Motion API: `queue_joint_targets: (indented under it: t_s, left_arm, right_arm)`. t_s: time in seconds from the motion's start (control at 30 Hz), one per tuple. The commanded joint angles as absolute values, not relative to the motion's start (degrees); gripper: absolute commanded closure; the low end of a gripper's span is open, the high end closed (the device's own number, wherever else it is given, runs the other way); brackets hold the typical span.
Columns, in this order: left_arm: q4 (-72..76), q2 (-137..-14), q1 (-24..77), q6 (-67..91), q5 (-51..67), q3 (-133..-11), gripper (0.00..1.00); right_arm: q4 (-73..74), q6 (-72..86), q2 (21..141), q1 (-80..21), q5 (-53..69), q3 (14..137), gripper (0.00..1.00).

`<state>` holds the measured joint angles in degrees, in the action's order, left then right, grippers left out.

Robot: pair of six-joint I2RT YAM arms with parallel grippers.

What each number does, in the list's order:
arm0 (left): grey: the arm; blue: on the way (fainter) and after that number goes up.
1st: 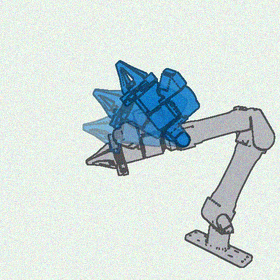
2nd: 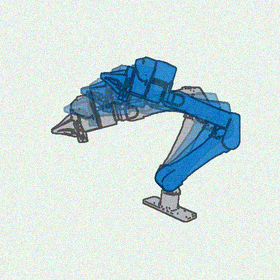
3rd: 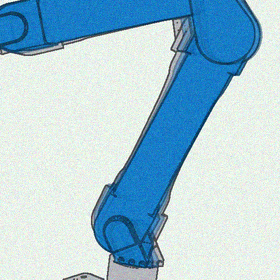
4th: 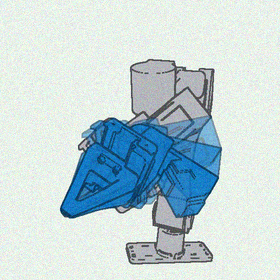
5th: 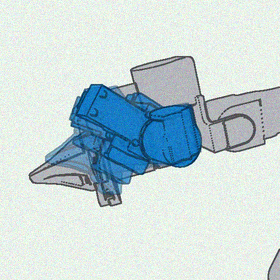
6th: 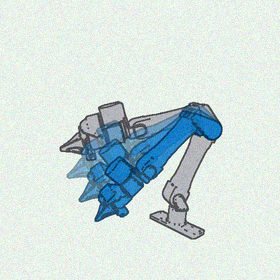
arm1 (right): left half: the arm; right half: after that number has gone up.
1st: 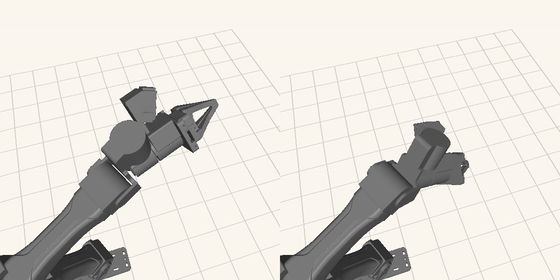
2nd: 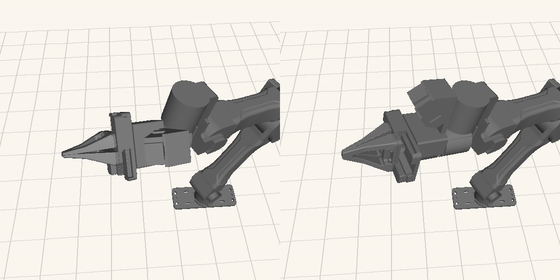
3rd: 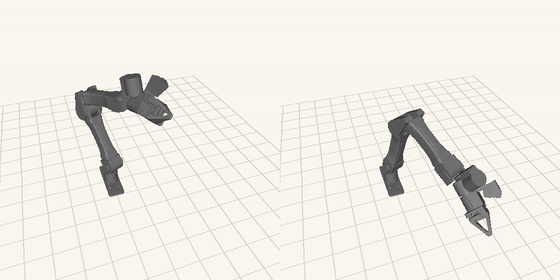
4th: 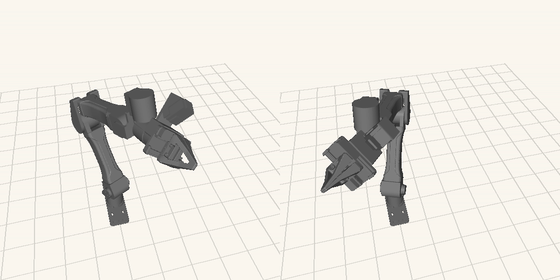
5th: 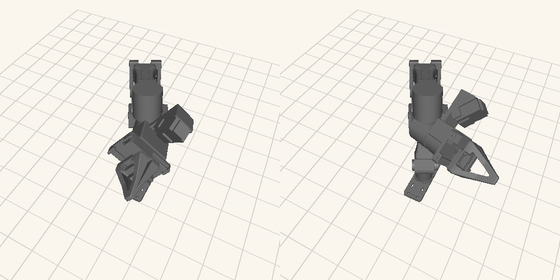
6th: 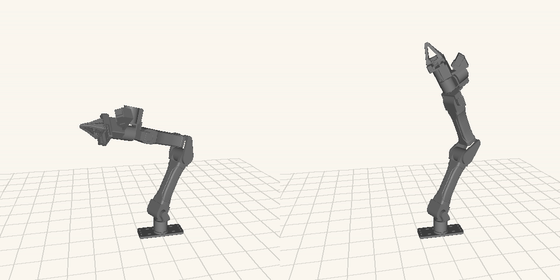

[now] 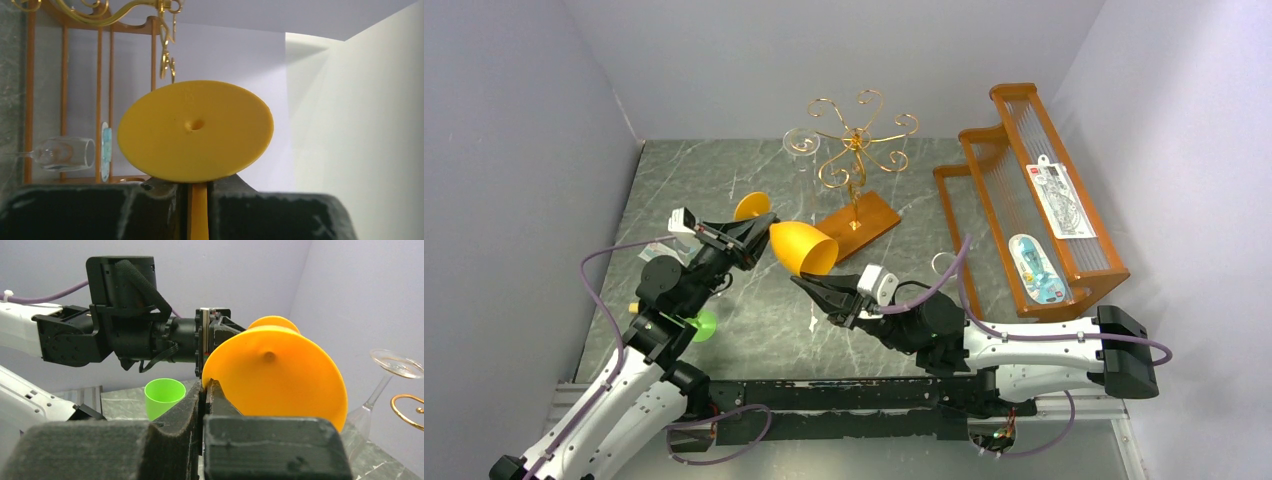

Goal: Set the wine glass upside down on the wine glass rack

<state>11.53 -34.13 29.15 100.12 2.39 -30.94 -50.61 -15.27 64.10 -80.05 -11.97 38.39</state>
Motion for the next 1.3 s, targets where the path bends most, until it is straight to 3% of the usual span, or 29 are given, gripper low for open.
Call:
queue_joint_targets:
  t_s: [0.0,0.07,0.23,0.33,0.53,0.63,0.83,1.03,1.27]
  left_arm:
    - [17.3,-34.5,28.98,98.47,0.22,-31.38,0.95]
    - [16.7,-34.31,28.97,96.96,0.09,-31.65,0.95]
    - [6.99,-34.39,28.95,73.85,-8.16,-40.43,0.95]
    - [9.74,-35.1,29.0,60.04,-7.43,-43.8,0.95]
    - [6.16,-38.03,29.0,30.49,2.34,-49.4,0.95]
    - [6.43,-38.05,29.0,20.18,7.28,-48.61,0.95]
    - [14.88,-34.77,29.0,9.54,21.62,-43.02,0.95]
    - [16.94,-33.49,29.0,5.81,27.14,-40.74,0.95]
    - [14.52,-34.09,29.0,3.45,31.38,-42.28,0.95]
  right_arm:
    - [-48.11,-12.71,63.68,-81.3,-6.87,37.6,1.0]
    - [-47.12,-11.02,63.51,-81.29,-7.62,37.89,0.97]
    - [-41.74,-5.33,60.95,-81.27,-5.03,38.4,0.57]
    - [-38.44,-3.04,58.96,-81.28,-5.9,38.1,0.4]
    - [-32.19,-1.01,53.06,-81.13,-10.49,36.5,0.26]
    - [-27.03,2.79,51.15,-80.92,-15.37,39.48,0.15]
    - [-9.83,14.71,56.17,-76.55,-20.14,56.08,0.1]
    - [-7.31,27.27,60.84,-66.3,-8.6,62.49,0.09]
    - [-3.47,36.31,67.24,-61.69,-2.39,69.43,0.1]
